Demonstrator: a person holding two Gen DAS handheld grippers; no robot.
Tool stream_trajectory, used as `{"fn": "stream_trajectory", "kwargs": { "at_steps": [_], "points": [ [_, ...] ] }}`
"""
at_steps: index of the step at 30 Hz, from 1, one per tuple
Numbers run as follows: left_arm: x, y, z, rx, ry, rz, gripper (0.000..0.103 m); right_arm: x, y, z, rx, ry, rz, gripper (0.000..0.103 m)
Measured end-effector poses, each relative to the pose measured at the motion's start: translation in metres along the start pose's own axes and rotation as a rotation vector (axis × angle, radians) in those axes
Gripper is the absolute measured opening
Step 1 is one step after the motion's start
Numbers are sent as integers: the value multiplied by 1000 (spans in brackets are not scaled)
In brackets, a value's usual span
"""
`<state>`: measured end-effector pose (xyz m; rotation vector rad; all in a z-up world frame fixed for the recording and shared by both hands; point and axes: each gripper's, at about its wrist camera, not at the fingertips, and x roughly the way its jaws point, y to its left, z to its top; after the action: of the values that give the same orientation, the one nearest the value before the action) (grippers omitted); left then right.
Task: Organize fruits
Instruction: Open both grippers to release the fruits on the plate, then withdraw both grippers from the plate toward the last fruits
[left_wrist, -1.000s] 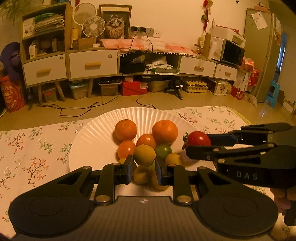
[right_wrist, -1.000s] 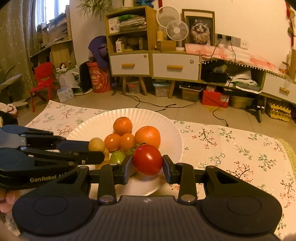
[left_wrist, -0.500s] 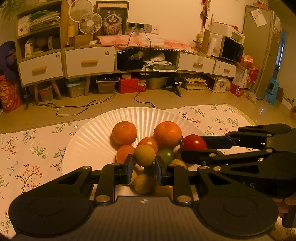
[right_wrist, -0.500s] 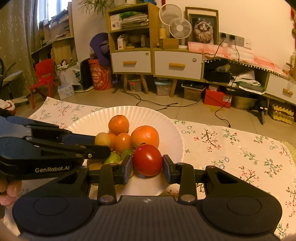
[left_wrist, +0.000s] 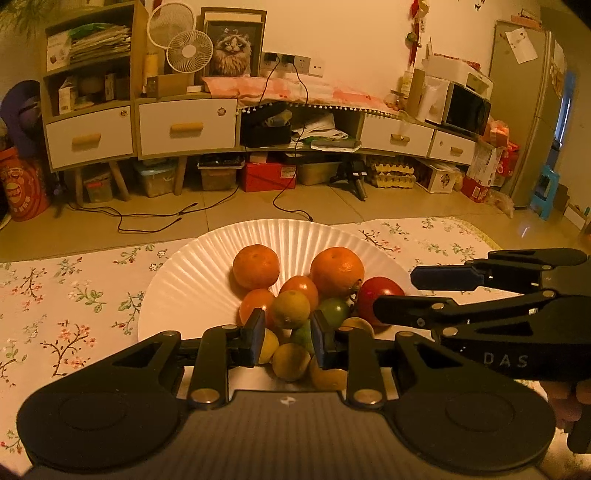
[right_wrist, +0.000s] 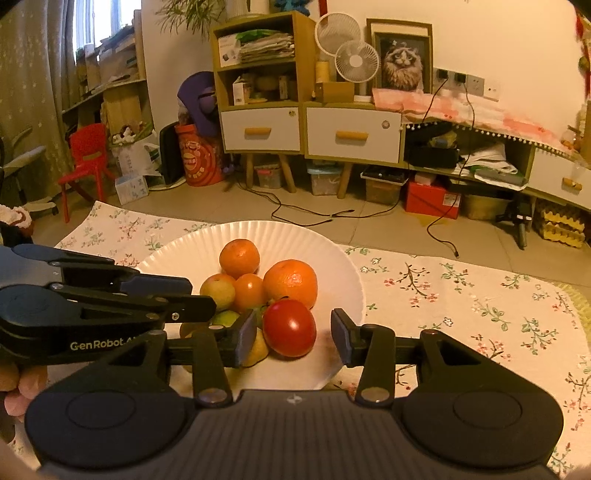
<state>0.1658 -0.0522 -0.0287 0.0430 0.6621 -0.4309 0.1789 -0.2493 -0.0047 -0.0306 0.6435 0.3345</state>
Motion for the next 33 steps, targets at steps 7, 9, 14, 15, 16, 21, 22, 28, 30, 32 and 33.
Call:
{"fn": "stream_trajectory", "kwargs": {
  "at_steps": [7, 9, 14, 15, 16, 21, 22, 28, 30, 32, 33],
  "points": [
    [-13, -1, -3, 4, -5, 4, 47, -12, 1, -3, 7, -8, -12, 53],
    [-17, -1, -3, 2, -7, 5, 51, -16, 0, -4, 10, -9, -14, 55],
    [-26, 0, -6, 6, -3, 9, 57, -26, 2, -5, 15, -13, -15, 61],
    [-28, 1, -7, 6, -2, 10, 59, -25, 2, -5, 16, -14, -15, 62],
    [-31, 1, -9, 6, 0, 12, 60, -28, 2, -5, 17, -14, -14, 62],
    [-44, 3, -16, 2, 12, 12, 67, -38, 6, -8, 26, -18, -11, 68],
    [-45, 4, -17, 2, 14, 13, 68, -40, 6, -7, 28, -19, -10, 68],
    [-59, 10, -27, 0, 34, 21, 77, -49, 13, -14, 39, -18, -2, 73],
    [-63, 12, -31, -1, 45, 21, 82, -52, 16, -15, 40, -15, 0, 75],
    [-67, 14, -35, -1, 52, 23, 86, -54, 18, -17, 41, -14, 2, 77],
    [-69, 15, -37, 1, 55, 23, 87, -55, 20, -18, 42, -13, 3, 79]
  ]
}}
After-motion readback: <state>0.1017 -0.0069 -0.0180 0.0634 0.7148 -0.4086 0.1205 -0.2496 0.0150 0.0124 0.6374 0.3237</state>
